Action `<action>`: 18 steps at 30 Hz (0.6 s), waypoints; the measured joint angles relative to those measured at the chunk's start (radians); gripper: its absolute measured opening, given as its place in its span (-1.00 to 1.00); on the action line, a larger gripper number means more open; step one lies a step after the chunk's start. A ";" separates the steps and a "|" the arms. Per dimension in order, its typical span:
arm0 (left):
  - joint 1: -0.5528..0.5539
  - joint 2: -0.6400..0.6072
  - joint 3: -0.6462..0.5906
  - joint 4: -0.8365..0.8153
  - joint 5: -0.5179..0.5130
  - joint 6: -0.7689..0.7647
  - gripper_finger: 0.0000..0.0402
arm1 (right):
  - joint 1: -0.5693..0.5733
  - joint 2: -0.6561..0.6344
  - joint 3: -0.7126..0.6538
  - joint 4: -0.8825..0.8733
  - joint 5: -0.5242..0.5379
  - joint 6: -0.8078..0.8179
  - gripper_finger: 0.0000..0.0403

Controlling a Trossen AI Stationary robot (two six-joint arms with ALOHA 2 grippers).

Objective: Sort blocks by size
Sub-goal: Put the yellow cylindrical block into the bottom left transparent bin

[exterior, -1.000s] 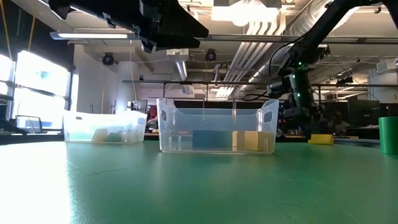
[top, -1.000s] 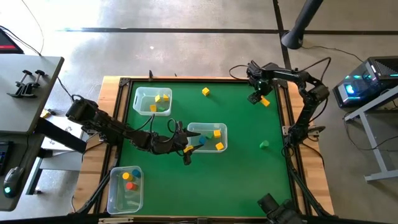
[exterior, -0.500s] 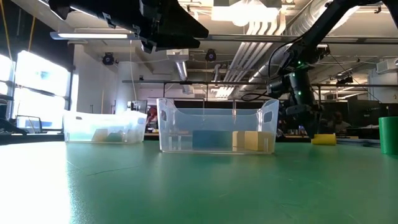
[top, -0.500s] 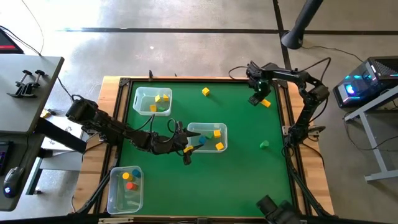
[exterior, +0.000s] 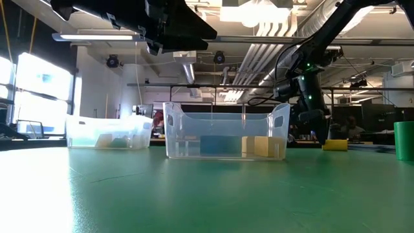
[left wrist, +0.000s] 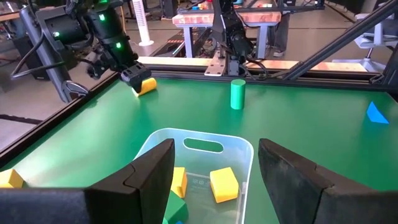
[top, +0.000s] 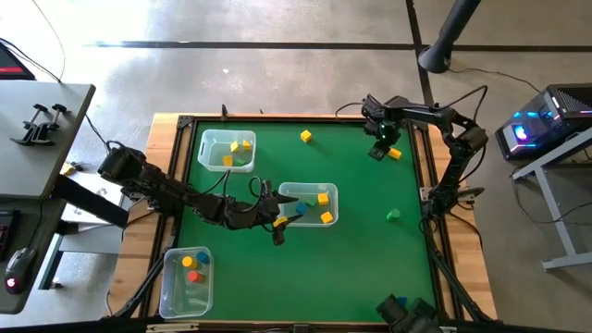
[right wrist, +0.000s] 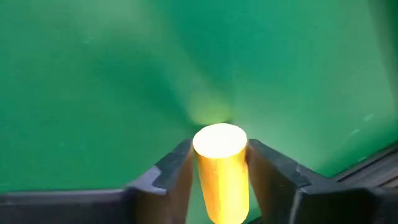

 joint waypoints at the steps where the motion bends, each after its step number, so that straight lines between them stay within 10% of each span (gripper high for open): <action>1: 0.000 0.000 0.000 0.000 0.000 0.000 0.07 | 0.000 0.000 -0.001 0.000 -0.001 -0.006 -0.25; 9: 0.000 0.000 0.000 -0.002 0.000 -0.008 0.07 | 0.000 0.000 -0.021 0.004 0.025 -0.032 -0.02; 18: -0.001 0.000 0.000 -0.001 0.000 -0.008 0.07 | 0.034 -0.005 -0.100 0.113 0.017 -0.121 -0.37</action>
